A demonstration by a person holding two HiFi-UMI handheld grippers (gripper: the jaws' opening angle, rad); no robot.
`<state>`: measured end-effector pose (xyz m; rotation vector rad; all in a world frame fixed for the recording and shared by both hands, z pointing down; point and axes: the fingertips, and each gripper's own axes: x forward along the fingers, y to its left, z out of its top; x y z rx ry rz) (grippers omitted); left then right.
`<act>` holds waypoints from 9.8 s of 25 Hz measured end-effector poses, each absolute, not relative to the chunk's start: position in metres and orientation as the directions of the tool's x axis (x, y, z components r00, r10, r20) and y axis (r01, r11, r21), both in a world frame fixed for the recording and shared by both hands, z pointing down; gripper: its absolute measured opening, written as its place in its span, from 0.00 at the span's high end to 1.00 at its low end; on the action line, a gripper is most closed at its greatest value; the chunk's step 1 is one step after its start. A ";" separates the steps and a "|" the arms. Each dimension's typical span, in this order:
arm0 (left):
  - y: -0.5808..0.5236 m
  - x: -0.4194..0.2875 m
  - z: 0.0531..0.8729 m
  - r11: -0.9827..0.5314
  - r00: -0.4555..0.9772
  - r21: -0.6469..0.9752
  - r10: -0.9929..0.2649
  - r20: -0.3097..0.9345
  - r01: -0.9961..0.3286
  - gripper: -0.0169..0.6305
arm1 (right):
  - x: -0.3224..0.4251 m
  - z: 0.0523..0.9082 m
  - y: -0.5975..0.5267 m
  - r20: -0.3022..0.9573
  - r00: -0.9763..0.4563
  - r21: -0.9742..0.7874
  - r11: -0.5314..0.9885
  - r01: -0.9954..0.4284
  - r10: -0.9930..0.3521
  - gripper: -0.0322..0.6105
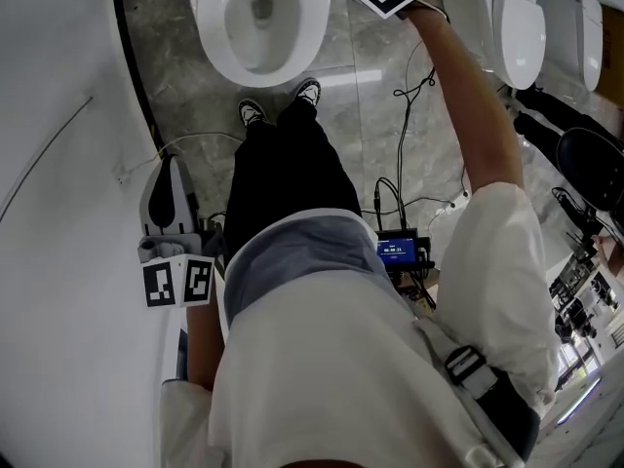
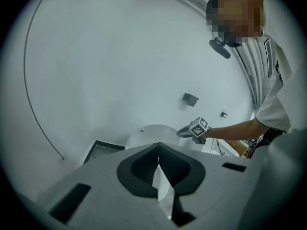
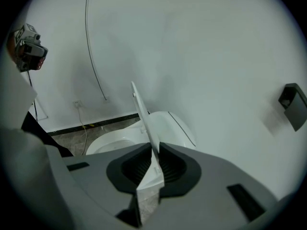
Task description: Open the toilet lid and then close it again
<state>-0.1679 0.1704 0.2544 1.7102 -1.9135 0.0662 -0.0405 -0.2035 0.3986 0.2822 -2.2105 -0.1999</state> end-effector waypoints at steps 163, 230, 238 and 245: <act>0.148 -0.134 0.446 0.034 0.208 0.331 -0.717 0.665 -0.943 0.96 | 0.035 0.759 0.025 0.963 -0.259 0.029 0.983 -0.184 -0.077 0.72; 0.091 -0.130 0.140 -0.129 0.235 0.347 -0.929 0.284 -0.929 0.96 | 0.038 0.140 0.046 0.459 -0.758 -0.188 0.783 -0.592 -0.463 0.93; 0.067 -0.156 0.125 -0.106 0.200 0.328 -0.942 0.269 -0.939 0.96 | 0.026 0.109 0.040 0.407 -0.786 -0.189 0.799 -0.571 -0.466 0.93; 0.059 -0.155 0.114 -0.140 0.228 0.300 -0.931 0.286 -0.944 0.96 | 0.032 0.102 0.035 0.400 -0.778 -0.194 0.785 -0.588 -0.484 0.93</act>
